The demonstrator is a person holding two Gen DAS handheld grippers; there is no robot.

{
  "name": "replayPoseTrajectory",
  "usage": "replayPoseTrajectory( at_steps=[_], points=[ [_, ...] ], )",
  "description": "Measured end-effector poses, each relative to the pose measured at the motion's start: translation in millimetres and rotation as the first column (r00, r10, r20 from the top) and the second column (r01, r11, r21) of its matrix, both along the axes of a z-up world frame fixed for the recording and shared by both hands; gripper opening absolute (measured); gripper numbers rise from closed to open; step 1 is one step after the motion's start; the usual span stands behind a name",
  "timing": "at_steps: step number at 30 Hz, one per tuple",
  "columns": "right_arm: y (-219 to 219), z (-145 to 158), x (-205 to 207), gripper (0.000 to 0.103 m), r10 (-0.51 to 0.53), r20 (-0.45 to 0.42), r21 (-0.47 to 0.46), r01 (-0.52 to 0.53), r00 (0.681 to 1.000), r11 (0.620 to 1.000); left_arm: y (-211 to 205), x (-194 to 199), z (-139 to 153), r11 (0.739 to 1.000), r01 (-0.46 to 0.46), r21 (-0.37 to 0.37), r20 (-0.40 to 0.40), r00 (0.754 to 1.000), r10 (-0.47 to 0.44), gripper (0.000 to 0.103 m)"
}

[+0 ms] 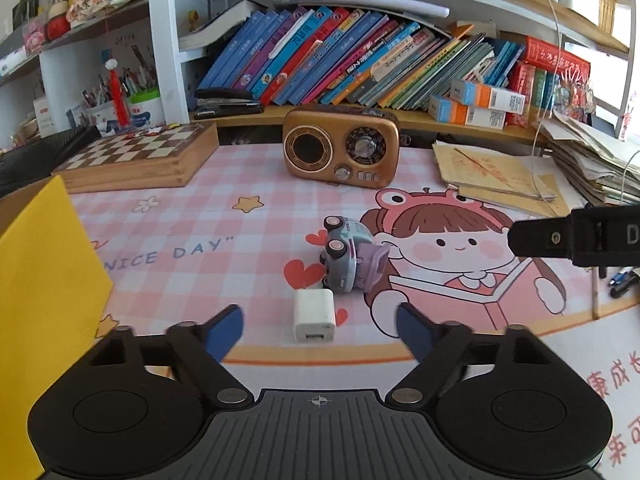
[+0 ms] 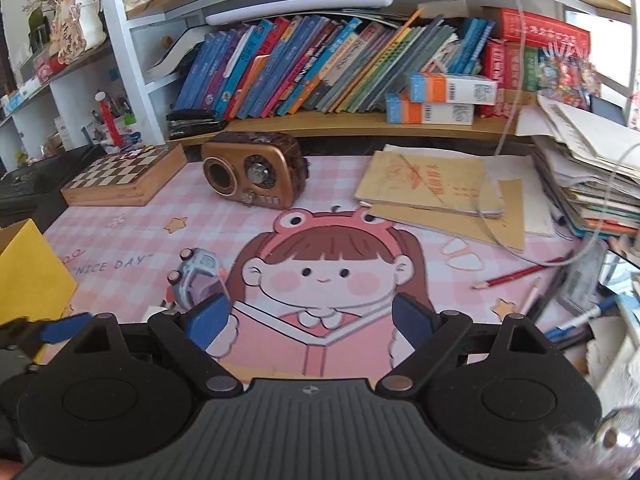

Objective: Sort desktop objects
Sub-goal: 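Grasp the white charger plug with the left tool while the right tool grasps the toy car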

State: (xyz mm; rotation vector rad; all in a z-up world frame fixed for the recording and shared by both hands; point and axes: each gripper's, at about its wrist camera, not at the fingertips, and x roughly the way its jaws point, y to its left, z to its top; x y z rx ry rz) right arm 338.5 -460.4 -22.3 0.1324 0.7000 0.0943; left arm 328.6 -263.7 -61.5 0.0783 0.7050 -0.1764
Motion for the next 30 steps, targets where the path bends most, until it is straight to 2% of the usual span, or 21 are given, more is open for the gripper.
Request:
replayPoseTrajectory(
  at_steps=[5, 10, 12, 14, 22, 26, 30],
  points=[
    [11, 0, 14, 0.089, 0.030, -0.005, 0.005, -0.030, 1.000, 1.000, -1, 16, -13, 1.000, 0.000, 0.010, -0.035, 0.999, 0.001, 0.049],
    [23, -3, 27, 0.089, 0.072, -0.015, 0.000, -0.072, 0.997, 0.997, 0, 24, -23, 1.000, -0.018, 0.005, -0.056, 0.998, 0.018, 0.041],
    [28, -4, 34, 0.089, 0.090, -0.019, 0.000, -0.090, 0.996, 0.996, 1, 26, -26, 1.000, -0.022, 0.001, -0.067, 0.998, 0.021, 0.029],
    [34, -5, 40, 0.089, 0.109, -0.021, -0.004, -0.110, 0.994, 0.994, 2, 27, -27, 1.000, -0.018, -0.003, -0.062, 0.998, 0.018, 0.025],
    [67, -18, 75, 0.089, 0.203, -0.054, -0.005, -0.204, 0.978, 0.979, 24, 8, -11, 0.999, -0.023, -0.030, -0.055, 0.998, 0.021, 0.025],
    [85, -31, 91, 0.087, 0.238, -0.088, -0.023, -0.241, 0.967, 0.970, 47, -15, 0, 0.997, -0.065, -0.041, -0.076, 0.995, 0.062, 0.025],
    [96, -43, 99, 0.085, 0.244, -0.113, -0.048, -0.250, 0.963, 0.967, 67, -36, 13, 0.989, -0.121, -0.085, -0.112, 0.987, 0.111, 0.025]
  ],
)
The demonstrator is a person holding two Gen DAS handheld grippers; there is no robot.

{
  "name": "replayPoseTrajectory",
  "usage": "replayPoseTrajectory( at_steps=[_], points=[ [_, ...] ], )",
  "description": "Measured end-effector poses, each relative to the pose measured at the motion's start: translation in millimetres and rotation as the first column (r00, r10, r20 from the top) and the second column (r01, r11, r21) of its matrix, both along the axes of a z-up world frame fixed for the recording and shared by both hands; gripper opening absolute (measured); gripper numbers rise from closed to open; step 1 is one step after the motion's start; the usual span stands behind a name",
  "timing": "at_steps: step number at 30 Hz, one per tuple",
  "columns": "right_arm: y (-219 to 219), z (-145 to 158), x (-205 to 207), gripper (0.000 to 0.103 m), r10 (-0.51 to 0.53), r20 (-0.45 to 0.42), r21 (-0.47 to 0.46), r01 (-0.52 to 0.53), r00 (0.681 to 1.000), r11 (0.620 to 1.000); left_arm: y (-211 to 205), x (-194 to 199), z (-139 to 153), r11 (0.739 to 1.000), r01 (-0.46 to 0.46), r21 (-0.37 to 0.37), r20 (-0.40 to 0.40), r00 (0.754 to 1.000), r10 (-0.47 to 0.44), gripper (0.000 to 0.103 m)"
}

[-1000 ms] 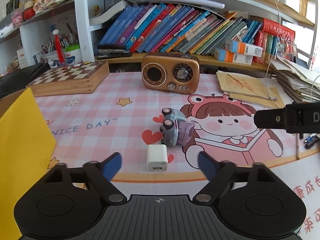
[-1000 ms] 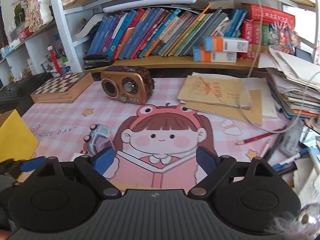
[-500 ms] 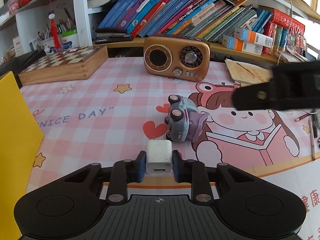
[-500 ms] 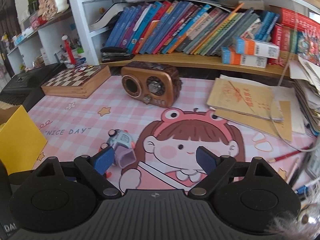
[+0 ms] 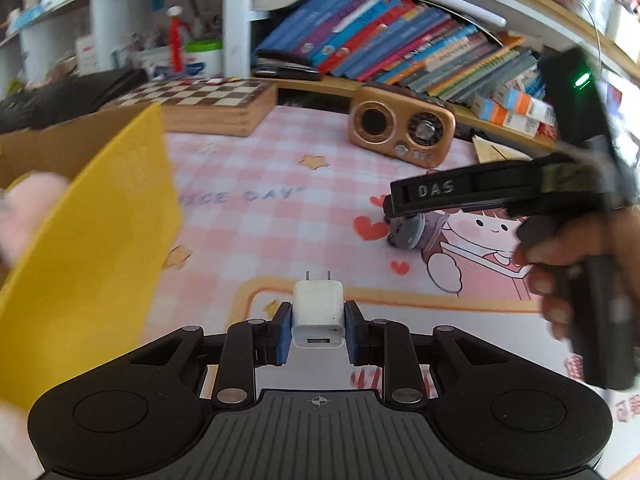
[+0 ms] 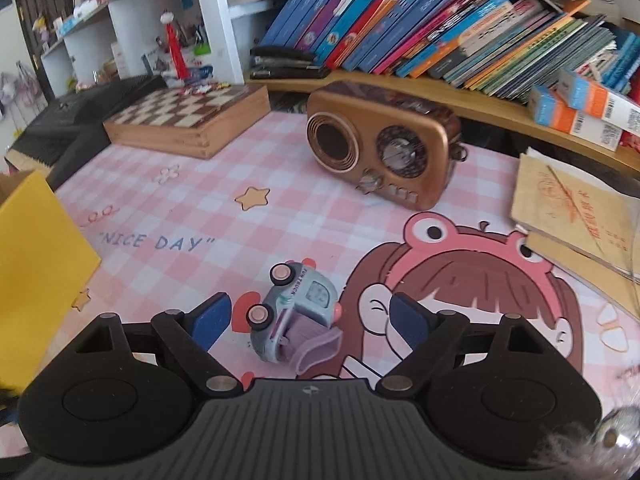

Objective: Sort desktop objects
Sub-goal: 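Grasp the white charger plug with the left tool while the right tool grasps the toy car, then lift and carry the plug and toy car with both tools to the yellow box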

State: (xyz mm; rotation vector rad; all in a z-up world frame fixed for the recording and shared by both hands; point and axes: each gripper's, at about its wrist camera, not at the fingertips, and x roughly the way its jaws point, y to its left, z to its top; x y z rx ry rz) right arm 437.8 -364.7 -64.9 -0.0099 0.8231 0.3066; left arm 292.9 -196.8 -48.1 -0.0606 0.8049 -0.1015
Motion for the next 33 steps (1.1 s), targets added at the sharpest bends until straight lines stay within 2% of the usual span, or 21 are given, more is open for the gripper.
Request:
replayPoseTrajectory(
  at_steps=[3, 7, 11, 14, 20, 33],
  points=[
    [3, -8, 4, 0.081, -0.014, -0.026, -0.008, 0.014, 1.000, 1.000, 6, -13, 11, 1.000, -0.012, -0.025, 0.000, 1.000, 0.012, 0.025],
    [4, -16, 7, 0.068, -0.031, -0.055, -0.014, 0.030, 0.998, 0.999, 5, -26, 25, 0.999, 0.002, -0.044, 0.021, 1.000, -0.001, 0.025],
    [5, -17, 6, 0.060, -0.033, -0.058, -0.006, 0.033, 0.998, 0.999, 3, -33, 38, 0.998, 0.024, -0.054, 0.056, 0.998, -0.021, 0.025],
    [9, -16, 4, 0.048, -0.019, -0.056, -0.006, 0.019, 0.998, 1.000, 1, -36, 46, 0.997, 0.037, -0.063, 0.081, 0.996, -0.032, 0.025],
    [8, -11, -3, 0.048, -0.030, -0.043, 0.011, 0.031, 0.999, 0.999, -1, -41, 58, 0.996, 0.048, -0.075, 0.119, 0.992, -0.039, 0.025],
    [-15, 27, -53, 0.048, -0.049, 0.006, 0.068, 0.048, 0.999, 0.997, -1, -71, 73, 0.993, 0.048, -0.104, 0.158, 0.987, -0.031, 0.025]
  ],
)
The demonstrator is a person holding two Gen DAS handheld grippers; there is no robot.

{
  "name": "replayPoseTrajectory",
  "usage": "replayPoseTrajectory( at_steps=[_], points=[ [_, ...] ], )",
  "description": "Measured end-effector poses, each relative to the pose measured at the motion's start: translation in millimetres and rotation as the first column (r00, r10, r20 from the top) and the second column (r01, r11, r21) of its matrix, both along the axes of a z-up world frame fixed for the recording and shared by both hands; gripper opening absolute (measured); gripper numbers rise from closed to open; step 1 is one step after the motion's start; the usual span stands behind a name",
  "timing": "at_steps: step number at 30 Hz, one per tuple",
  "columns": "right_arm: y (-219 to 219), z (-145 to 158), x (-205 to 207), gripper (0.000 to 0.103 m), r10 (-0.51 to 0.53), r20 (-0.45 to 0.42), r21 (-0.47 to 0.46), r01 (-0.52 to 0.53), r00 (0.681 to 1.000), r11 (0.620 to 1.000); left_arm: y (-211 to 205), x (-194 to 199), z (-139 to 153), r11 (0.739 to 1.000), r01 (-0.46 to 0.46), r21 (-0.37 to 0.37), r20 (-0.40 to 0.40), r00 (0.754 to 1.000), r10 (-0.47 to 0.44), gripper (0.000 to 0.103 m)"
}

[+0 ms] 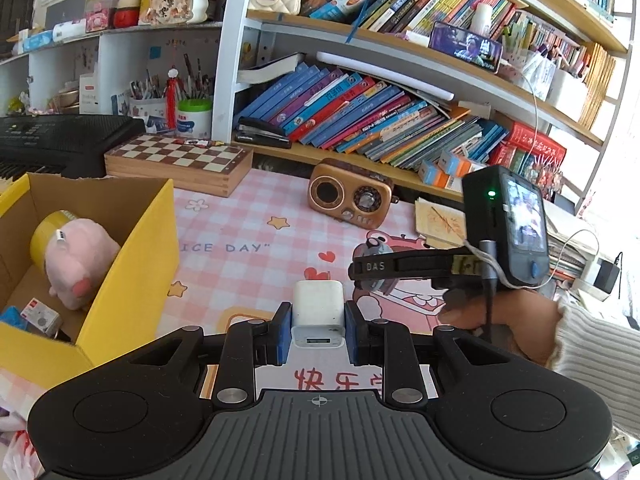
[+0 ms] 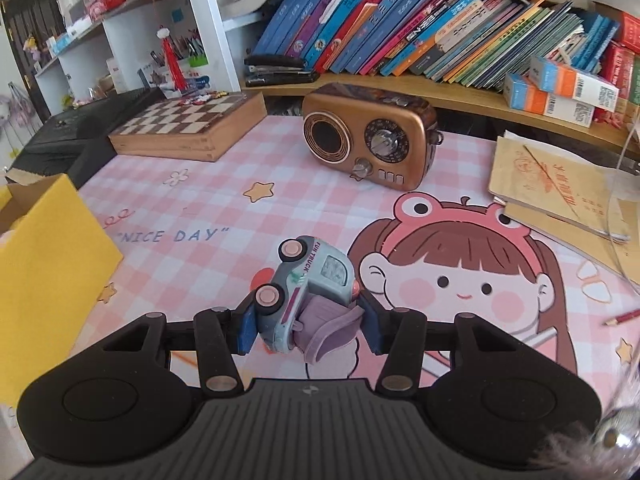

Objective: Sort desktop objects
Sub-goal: 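Lift and carry the plug and toy car with both tools to the yellow box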

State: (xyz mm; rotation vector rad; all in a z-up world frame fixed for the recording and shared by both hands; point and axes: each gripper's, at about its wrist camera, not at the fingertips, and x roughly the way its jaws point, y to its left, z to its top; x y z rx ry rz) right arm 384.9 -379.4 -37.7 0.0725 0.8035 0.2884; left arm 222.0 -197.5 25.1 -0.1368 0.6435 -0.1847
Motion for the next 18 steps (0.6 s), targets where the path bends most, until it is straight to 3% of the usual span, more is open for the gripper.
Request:
replayPoseTrajectory(
  at_steps=[18],
  points=[
    [12, 58, -118, 0.048, 0.056, 0.070, 0.023, -0.058, 0.996, 0.998, 45, -71, 11, 0.998, -0.045, -0.033, 0.022, 0.999, 0.046, 0.025]
  ],
)
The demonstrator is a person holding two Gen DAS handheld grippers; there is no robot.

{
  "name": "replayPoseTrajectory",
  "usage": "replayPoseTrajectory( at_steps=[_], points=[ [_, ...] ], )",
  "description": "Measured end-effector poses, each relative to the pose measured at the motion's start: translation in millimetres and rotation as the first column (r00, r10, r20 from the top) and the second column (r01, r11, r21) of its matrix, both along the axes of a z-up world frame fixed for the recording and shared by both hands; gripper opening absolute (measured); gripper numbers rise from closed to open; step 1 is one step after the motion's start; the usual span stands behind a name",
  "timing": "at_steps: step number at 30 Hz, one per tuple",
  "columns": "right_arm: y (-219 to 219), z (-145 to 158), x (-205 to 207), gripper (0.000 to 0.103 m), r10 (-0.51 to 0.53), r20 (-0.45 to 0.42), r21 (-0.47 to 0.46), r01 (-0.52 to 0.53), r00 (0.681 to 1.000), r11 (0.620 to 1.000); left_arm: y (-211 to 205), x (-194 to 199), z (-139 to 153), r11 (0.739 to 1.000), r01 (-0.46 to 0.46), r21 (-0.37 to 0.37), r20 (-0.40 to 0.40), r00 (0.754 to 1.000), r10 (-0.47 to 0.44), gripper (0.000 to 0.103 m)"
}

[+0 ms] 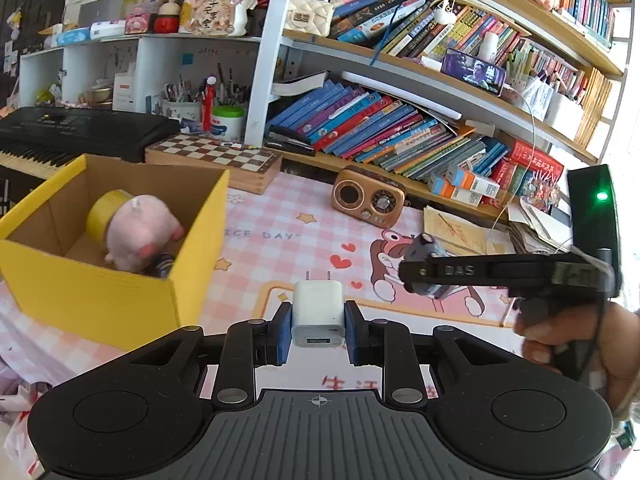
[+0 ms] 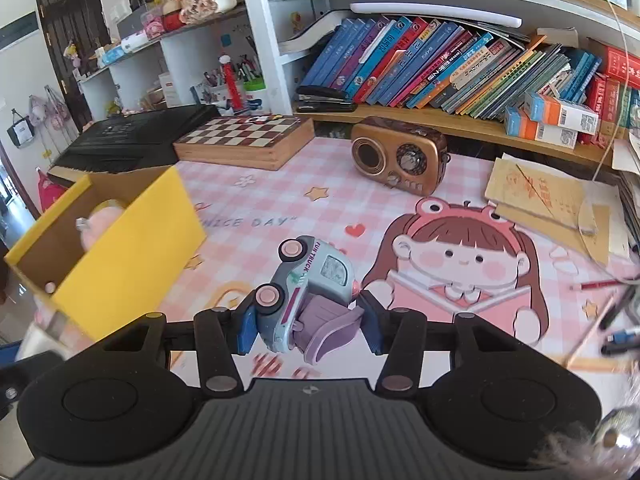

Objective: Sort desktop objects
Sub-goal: 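Lift and carry the plug and toy car with both tools to the yellow box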

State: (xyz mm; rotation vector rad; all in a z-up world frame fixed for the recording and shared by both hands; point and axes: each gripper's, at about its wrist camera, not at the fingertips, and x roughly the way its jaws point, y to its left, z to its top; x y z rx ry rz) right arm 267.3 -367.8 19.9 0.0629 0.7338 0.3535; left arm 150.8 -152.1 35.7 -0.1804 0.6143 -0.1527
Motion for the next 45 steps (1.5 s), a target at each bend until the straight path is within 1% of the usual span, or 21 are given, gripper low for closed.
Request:
replayPoseTrajectory(
  at_steps=[5, 10, 16, 28, 37, 45],
  points=[
    [13, 8, -39, 0.048, -0.008, -0.007, 0.003, 0.008, 1.000, 1.000, 19, -17, -3, 1.000, 0.029, -0.003, -0.012, 1.000, -0.029, 0.025],
    [36, 8, -78, 0.048, -0.021, -0.024, 0.001, 0.021, 0.999, 1.000, 45, -36, -5, 0.999, 0.048, -0.002, -0.017, 0.999, -0.048, 0.025],
    [75, 4, -123, 0.048, -0.035, -0.050, -0.009, 0.034, 0.998, 0.999, 84, -63, -8, 0.998, 0.057, 0.009, -0.017, 0.998, -0.057, 0.025],
    [157, -4, -198, 0.048, -0.001, -0.069, -0.030, -0.001, 0.998, 1.000, 157, -115, -20, 0.998, 0.058, 0.000, -0.041, 0.997, -0.058, 0.025],
    [208, -11, -230, 0.048, 0.042, -0.098, -0.037, -0.046, 0.994, 0.998, 202, -145, -24, 0.999, 0.037, -0.003, -0.055, 0.998, -0.037, 0.025],
    [240, -11, -237, 0.048, 0.091, -0.107, -0.057, -0.097, 0.990, 0.994, 232, -158, -24, 1.000, -0.011, -0.025, -0.045, 0.999, 0.010, 0.025]
  ],
)
